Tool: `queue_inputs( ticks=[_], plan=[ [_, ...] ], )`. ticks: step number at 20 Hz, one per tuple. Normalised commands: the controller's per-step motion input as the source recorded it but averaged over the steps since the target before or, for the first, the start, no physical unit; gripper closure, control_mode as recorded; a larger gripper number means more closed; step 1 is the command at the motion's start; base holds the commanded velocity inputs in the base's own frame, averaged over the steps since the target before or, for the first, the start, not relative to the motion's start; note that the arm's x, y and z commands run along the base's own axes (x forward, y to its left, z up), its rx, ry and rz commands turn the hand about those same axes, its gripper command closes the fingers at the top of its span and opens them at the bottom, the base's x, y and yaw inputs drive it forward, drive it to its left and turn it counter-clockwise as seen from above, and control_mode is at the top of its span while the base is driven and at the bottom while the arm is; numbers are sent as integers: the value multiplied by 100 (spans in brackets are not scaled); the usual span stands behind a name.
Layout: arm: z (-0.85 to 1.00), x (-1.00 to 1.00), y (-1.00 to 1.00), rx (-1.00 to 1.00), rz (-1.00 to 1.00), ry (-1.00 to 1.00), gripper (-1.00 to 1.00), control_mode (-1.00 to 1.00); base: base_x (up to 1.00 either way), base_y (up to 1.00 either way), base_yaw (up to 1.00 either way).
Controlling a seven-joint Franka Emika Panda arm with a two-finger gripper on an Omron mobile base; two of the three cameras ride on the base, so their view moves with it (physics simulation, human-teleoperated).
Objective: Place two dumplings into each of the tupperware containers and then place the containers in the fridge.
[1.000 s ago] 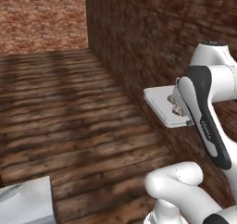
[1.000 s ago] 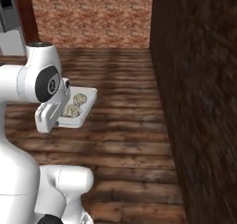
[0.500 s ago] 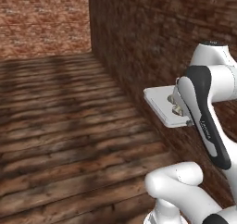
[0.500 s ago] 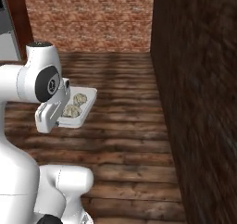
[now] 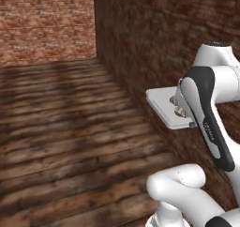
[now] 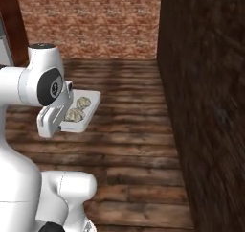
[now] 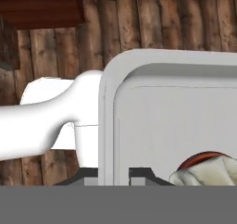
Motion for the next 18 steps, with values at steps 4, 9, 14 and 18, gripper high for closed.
queue_inputs(
  ticks=[4,9,14,18],
  plan=[
    [0,0,0,0,0,0,100,100,100,100,0],
    [0,0,0,0,0,0,100,100,95,100,0],
    [0,0,0,0,0,0,100,100,92,100,0],
    [0,0,0,0,0,0,100,100,29,100,0]
  ],
)
